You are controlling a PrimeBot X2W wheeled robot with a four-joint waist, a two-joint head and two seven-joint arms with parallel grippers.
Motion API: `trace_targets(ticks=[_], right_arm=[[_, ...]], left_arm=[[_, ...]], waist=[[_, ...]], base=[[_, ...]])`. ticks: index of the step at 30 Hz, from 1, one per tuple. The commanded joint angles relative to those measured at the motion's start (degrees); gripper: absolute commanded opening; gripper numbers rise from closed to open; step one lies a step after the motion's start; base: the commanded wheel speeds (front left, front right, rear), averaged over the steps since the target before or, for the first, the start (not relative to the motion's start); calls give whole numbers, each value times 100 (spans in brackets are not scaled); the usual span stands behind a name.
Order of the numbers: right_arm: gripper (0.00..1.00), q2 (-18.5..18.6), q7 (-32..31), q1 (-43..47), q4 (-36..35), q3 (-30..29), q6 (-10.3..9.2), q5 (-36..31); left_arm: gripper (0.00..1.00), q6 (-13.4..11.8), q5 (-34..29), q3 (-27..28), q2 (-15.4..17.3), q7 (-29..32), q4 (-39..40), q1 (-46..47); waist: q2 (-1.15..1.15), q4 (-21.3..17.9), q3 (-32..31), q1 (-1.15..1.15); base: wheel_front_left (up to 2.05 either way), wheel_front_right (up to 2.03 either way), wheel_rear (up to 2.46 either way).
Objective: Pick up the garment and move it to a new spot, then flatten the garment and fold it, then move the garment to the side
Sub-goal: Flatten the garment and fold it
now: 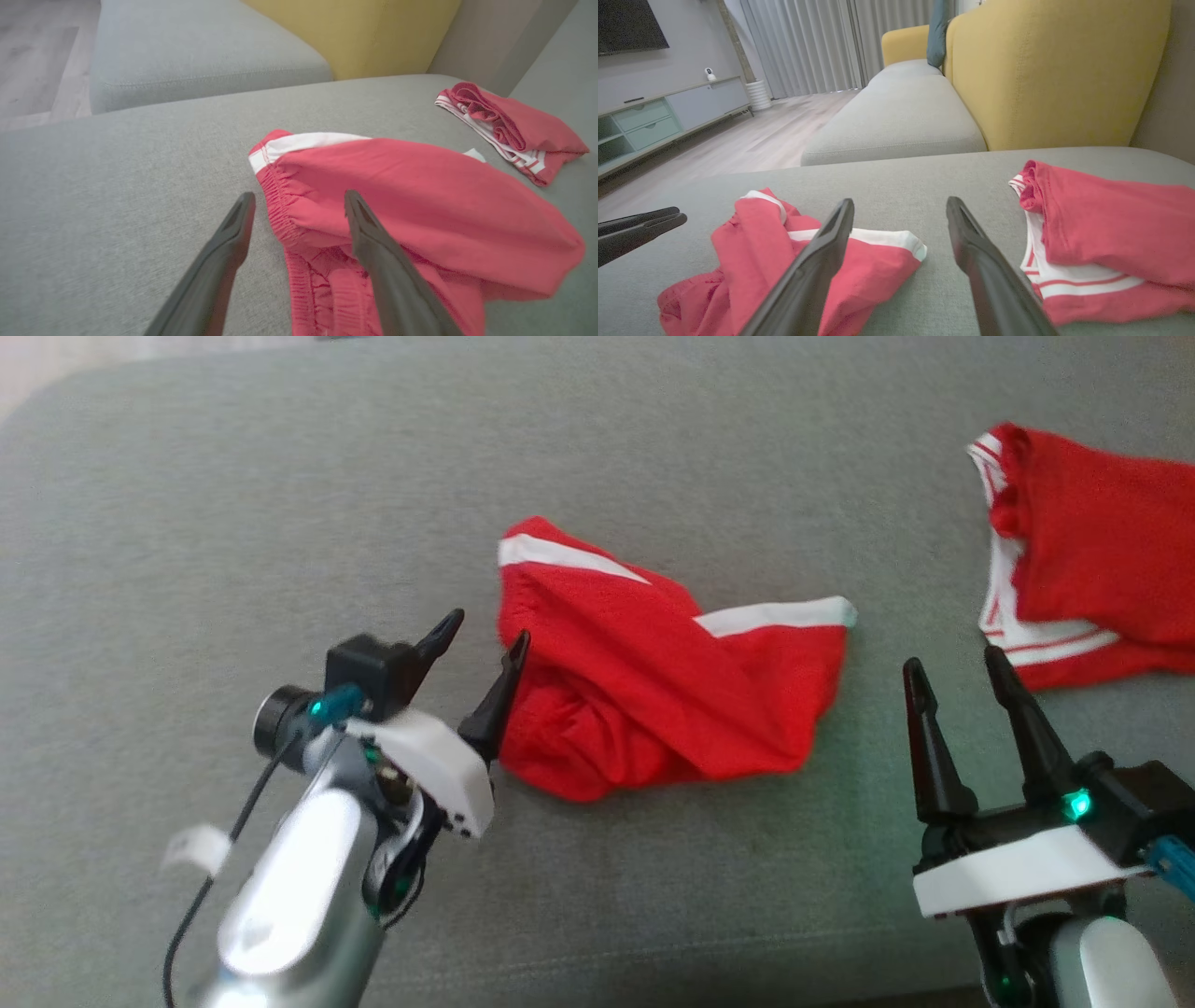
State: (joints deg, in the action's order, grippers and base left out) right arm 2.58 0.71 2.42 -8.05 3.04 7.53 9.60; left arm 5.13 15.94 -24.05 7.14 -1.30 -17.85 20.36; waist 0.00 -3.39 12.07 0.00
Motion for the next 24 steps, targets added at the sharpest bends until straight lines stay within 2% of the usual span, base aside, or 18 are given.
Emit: trace_targets(ticks=[1, 6, 7, 8, 11, 14, 18, 19, 24], right_arm=[[100, 30, 48, -198, -150, 134, -4, 39], [100, 30, 121, -218, -48, 161, -4, 124], [100, 30, 134, -220, -30, 165, -4, 135], [100, 30, 149, -223, -16, 169, -4, 142], [100, 30, 176, -223, 29, 154, -4, 172], [100, 30, 191, -217, 50, 120, -4, 193], [100, 30, 193, -165, 80, 37, -4, 235], [100, 30, 193, -165, 80, 37, -4, 235], [100, 30, 164, -116, 116, -31, -4, 275]], left_arm=[[100, 45, 71, 141, 30, 72, -41, 388], [100, 125, 307, 102, -36, 347, -844, 845], [97, 132, 344, 105, -38, 403, -983, 905], [0, 137, 363, 97, -32, 451, -1106, 956], [0, 155, 395, 36, -13, 538, -1347, 1026], [0, 72, 192, -56, 93, 301, -1318, 1030], [0, -205, -183, -214, 278, -57, -936, 787], [0, -205, -183, -214, 278, -57, -936, 787], [0, -610, -646, -393, 605, -433, -93, 214]], waist=[[0, -183, 166, 0], [0, -342, 251, 0], [0, -358, 258, 0], [0, -371, 264, 0], [0, -389, 258, 0], [0, -361, 231, 0], [0, -234, 157, 0], [0, -234, 157, 0], [0, -17, 81, 0]], base=[[0, 0, 0], [0, 0, 0], [0, 0, 0], [0, 0, 0], [0, 0, 0], [0, 0, 0], [0, 0, 0], [0, 0, 0], [0, 0, 0]])
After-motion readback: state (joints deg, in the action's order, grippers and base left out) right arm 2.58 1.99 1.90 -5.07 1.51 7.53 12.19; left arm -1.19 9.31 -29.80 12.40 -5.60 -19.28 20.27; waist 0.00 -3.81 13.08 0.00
